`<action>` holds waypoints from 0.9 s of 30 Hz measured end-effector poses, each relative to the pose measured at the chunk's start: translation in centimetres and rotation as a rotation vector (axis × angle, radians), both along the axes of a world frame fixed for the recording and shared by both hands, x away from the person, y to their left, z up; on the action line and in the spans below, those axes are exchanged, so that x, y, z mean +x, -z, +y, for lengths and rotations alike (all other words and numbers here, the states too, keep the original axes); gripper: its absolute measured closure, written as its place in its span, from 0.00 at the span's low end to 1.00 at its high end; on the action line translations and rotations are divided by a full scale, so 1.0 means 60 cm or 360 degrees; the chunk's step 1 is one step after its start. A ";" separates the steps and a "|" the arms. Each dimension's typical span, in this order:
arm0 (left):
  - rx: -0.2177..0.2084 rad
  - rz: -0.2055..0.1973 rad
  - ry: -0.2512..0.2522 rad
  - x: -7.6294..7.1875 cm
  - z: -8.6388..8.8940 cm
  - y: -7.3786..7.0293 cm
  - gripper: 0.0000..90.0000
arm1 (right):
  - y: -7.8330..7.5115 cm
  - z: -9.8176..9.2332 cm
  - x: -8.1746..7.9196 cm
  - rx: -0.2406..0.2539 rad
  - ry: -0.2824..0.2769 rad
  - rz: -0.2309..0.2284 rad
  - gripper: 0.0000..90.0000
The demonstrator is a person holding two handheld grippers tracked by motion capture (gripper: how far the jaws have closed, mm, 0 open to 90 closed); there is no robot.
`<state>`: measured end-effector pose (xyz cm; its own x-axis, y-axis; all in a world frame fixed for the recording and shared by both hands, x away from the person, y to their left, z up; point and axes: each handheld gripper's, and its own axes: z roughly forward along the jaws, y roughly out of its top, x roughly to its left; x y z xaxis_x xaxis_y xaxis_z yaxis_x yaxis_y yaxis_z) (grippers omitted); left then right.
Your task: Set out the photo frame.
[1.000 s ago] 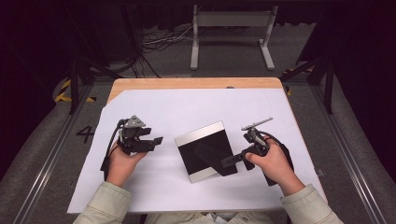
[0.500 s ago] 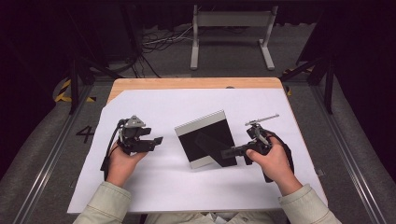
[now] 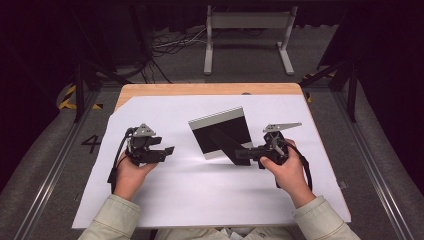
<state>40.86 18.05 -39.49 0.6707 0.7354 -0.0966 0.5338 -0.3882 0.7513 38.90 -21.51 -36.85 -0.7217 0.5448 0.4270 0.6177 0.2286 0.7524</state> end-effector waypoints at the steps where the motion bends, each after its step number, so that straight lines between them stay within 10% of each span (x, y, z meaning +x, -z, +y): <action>1: 0.0001 -0.0003 0.0001 0.000 0.000 0.000 0.41 | 0.002 0.000 0.001 -0.0007 0.0001 -0.0009 0.97; 27: 0.0005 0.0001 0.0001 0.000 -0.001 0.000 0.40 | 0.041 -0.016 -0.023 -0.0212 -0.0136 -0.0117 0.97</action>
